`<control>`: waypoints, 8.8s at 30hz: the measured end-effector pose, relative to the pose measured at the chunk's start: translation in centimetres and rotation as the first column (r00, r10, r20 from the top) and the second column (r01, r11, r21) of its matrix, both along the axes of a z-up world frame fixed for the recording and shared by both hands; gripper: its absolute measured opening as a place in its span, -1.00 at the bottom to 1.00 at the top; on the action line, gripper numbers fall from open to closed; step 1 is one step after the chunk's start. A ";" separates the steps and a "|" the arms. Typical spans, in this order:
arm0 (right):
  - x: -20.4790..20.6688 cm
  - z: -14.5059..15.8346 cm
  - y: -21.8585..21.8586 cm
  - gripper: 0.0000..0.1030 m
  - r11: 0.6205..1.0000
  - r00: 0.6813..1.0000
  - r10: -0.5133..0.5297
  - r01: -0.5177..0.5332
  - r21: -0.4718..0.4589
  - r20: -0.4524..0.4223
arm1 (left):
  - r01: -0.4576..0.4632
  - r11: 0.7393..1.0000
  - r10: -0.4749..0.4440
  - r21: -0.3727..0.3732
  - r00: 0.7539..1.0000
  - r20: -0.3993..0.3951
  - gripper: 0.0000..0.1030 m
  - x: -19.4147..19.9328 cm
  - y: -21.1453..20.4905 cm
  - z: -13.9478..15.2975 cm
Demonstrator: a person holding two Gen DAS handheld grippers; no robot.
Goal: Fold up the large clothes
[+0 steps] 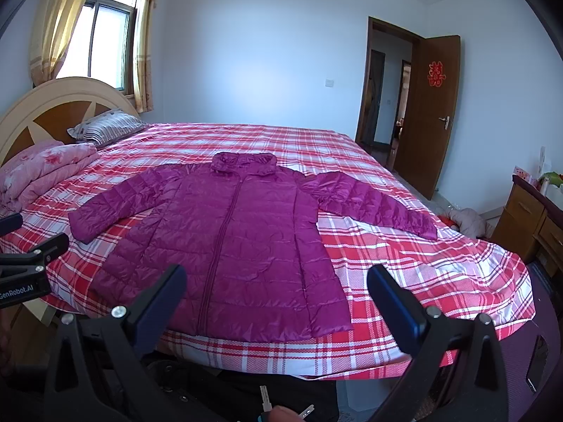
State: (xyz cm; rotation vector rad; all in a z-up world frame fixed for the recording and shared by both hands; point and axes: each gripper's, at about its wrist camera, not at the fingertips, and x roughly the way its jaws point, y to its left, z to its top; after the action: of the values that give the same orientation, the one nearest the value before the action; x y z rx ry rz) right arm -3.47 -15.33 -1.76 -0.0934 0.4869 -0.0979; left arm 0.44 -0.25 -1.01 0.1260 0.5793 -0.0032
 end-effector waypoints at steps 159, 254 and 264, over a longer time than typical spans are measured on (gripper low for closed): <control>44.9 -11.5 -14.3 0.35 0.991 0.943 0.069 -0.026 0.134 -0.326 | 0.070 0.993 -0.043 0.096 0.967 -0.252 0.98 41.7 -11.4 -15.4; 40.8 -13.3 -6.0 0.55 0.988 0.926 0.151 -0.134 0.071 -0.347 | -0.360 0.933 0.356 0.006 0.920 -0.167 -0.50 21.7 18.9 -13.6; 40.7 -13.3 -5.9 0.55 0.988 0.925 0.153 -0.136 0.072 -0.347 | -0.288 0.957 0.287 -0.041 0.958 -0.018 -0.81 20.4 17.1 -6.9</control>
State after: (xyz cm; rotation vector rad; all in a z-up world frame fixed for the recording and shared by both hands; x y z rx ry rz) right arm 37.23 -21.27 -15.05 -0.1011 0.8393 0.0779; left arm 20.88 16.84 -7.93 -0.0017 0.6049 0.2665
